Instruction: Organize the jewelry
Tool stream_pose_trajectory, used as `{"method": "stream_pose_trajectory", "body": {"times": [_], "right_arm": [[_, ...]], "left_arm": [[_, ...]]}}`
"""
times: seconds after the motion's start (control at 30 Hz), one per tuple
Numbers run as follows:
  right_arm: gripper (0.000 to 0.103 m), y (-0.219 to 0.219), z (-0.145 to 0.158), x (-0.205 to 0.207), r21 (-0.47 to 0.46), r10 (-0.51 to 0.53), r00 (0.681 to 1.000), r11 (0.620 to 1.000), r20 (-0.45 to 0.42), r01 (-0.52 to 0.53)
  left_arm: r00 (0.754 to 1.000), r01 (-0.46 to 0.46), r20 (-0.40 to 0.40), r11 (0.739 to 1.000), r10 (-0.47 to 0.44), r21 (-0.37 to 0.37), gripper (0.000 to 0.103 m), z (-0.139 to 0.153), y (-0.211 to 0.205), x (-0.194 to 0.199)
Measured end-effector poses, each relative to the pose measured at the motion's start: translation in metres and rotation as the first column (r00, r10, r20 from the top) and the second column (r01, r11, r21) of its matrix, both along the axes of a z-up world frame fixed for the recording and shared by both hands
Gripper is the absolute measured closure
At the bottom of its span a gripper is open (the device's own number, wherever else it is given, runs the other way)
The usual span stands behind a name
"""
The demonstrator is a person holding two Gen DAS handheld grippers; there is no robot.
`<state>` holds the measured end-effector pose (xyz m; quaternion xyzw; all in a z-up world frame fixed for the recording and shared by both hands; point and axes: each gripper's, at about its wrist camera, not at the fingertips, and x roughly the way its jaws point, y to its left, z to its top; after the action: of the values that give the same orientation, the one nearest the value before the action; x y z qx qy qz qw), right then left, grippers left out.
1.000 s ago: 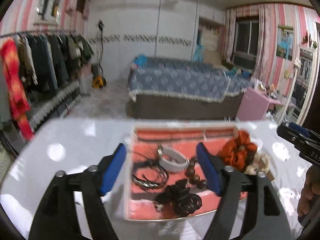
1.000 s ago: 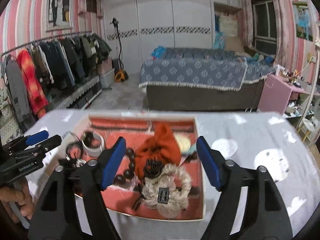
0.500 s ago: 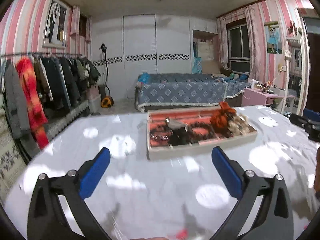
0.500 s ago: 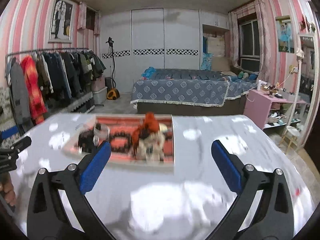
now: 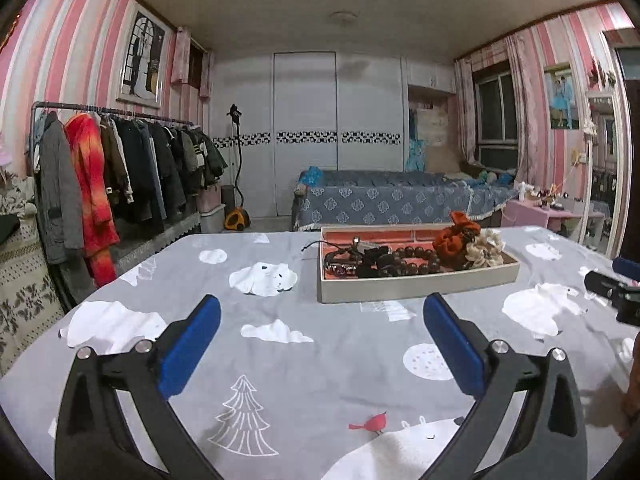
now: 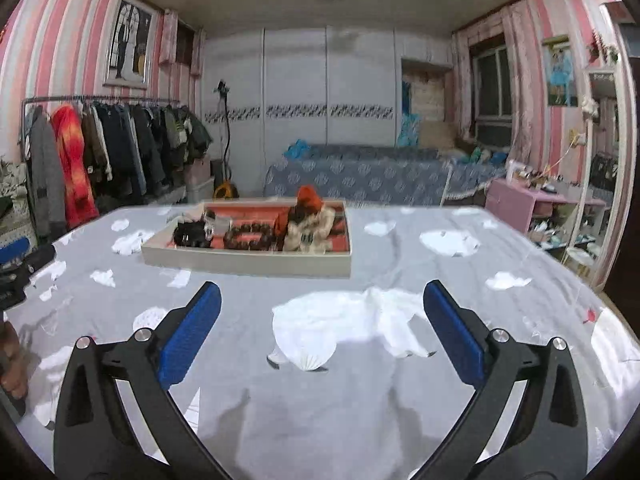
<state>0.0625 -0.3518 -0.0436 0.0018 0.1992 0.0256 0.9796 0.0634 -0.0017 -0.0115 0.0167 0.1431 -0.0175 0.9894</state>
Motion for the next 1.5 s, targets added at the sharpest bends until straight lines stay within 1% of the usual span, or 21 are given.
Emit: {"method": "stream_pose_trajectory", "body": {"times": [0.07, 0.2, 0.33, 0.47, 0.6, 1.03, 1.23, 1.37, 1.5], "right_arm": [[0.005, -0.0008, -0.0005, 0.0024, 0.009, -0.008, 1.0, 1.0, -0.009, 0.008], [0.004, 0.0012, -0.0002, -0.0007, -0.001, -0.006, 1.0, 1.0, 0.011, 0.006], [0.004, 0.0018, -0.0022, 0.0032, -0.01, -0.008, 1.0, 1.0, -0.007, 0.008], [0.004, -0.0006, -0.0048, 0.007, -0.007, -0.032, 0.999, 0.999, -0.032, 0.032], [0.004, 0.0004, -0.0051, 0.0047, -0.016, -0.037, 0.999, 0.999, -0.021, 0.037], [0.004, -0.0008, -0.0055, 0.0039, -0.015, -0.03, 0.999, 0.999, -0.028, 0.029], [0.004, 0.0006, -0.0057, 0.005, -0.018, -0.029, 0.999, 0.999, -0.034, 0.029], [0.004, -0.0013, -0.006, 0.0064, -0.011, -0.03, 0.999, 1.0, -0.03, 0.029], [0.004, -0.0047, -0.0062, 0.0044, 0.003, -0.029, 0.999, 1.0, -0.019, 0.029]], "left_arm": [[1.0, -0.003, -0.012, 1.0, 0.003, -0.016, 0.004, -0.0008, 0.0032, 0.0026], [1.0, -0.017, -0.015, 0.999, 0.017, -0.04, 0.004, -0.001, 0.009, 0.0043], [1.0, -0.01, -0.016, 1.0, 0.009, -0.03, 0.004, -0.0012, 0.0073, 0.004], [1.0, -0.012, -0.018, 0.999, 0.011, -0.039, 0.004, -0.002, 0.007, 0.0044], [1.0, -0.01, -0.018, 0.999, 0.009, -0.038, 0.004, -0.0025, 0.0062, 0.0037], [1.0, 0.001, -0.031, 1.0, -0.001, -0.017, 0.004, -0.0021, 0.0051, 0.0053], [0.999, 0.001, -0.034, 1.0, -0.002, -0.029, 0.004, -0.0022, 0.0078, 0.0066], [0.999, 0.003, -0.045, 1.0, -0.004, -0.021, 0.004, -0.0027, 0.0064, 0.0089], [0.999, 0.0, -0.034, 1.0, 0.0, -0.017, 0.004, -0.0022, 0.0063, 0.0066]]}}
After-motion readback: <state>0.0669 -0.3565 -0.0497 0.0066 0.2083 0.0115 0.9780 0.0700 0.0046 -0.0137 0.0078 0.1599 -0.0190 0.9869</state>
